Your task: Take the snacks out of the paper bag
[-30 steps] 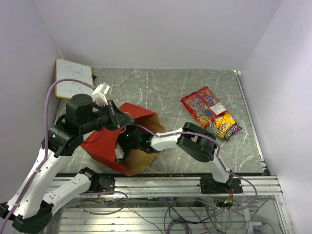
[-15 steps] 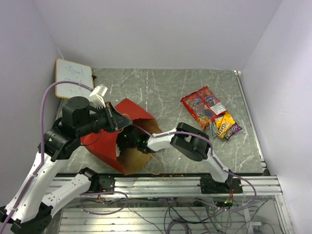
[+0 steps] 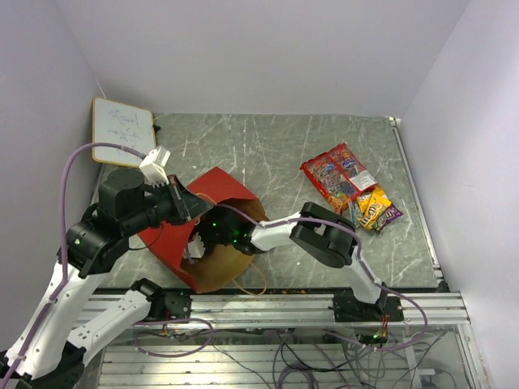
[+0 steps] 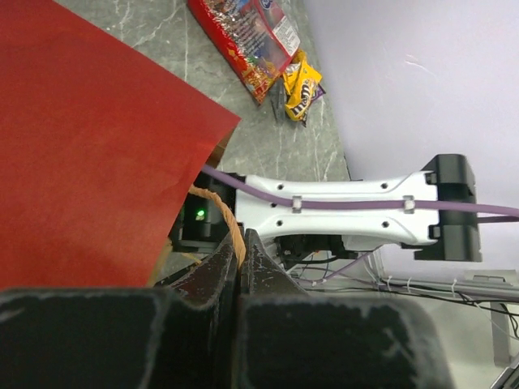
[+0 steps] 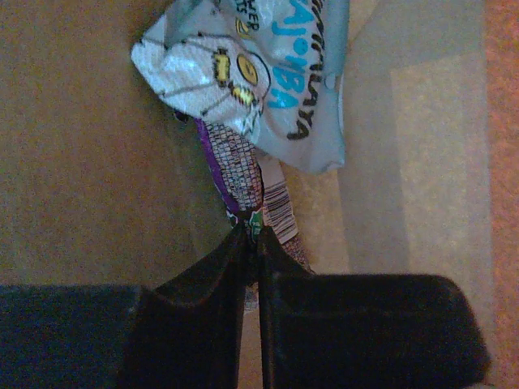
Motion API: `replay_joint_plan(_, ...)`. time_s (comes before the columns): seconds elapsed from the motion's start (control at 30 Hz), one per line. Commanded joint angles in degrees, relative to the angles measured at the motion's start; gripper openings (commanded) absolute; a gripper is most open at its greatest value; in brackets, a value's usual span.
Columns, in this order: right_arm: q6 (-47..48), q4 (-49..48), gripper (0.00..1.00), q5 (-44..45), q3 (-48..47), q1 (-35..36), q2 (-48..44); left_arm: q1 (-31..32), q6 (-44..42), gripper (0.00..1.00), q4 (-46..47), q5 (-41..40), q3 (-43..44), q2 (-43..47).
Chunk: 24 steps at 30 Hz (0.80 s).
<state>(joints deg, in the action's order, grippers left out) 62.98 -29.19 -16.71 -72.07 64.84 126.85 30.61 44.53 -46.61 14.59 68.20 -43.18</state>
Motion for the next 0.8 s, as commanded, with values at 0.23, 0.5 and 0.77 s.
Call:
replay_joint_plan(0.23, -3.93, 0.47, 0.04, 3.28, 9.8, -0.76, -11.54, 0.41, 0.18, 0.07, -3.03, -8.12, -3.69, 3.9)
replay_joint_plan(0.5, -9.31, 1.71, 0.02, 3.39, 15.85, -0.55, -20.77, 0.41, 3.55, 0.07, -2.36, -11.66, -6.83, 6.66)
replay_joint_plan(0.77, -11.87, 6.74, 0.0, 3.46, 21.99, -0.36, -30.78, 0.37, 5.65, 0.07, -0.8, -14.42, -8.41, 8.96)
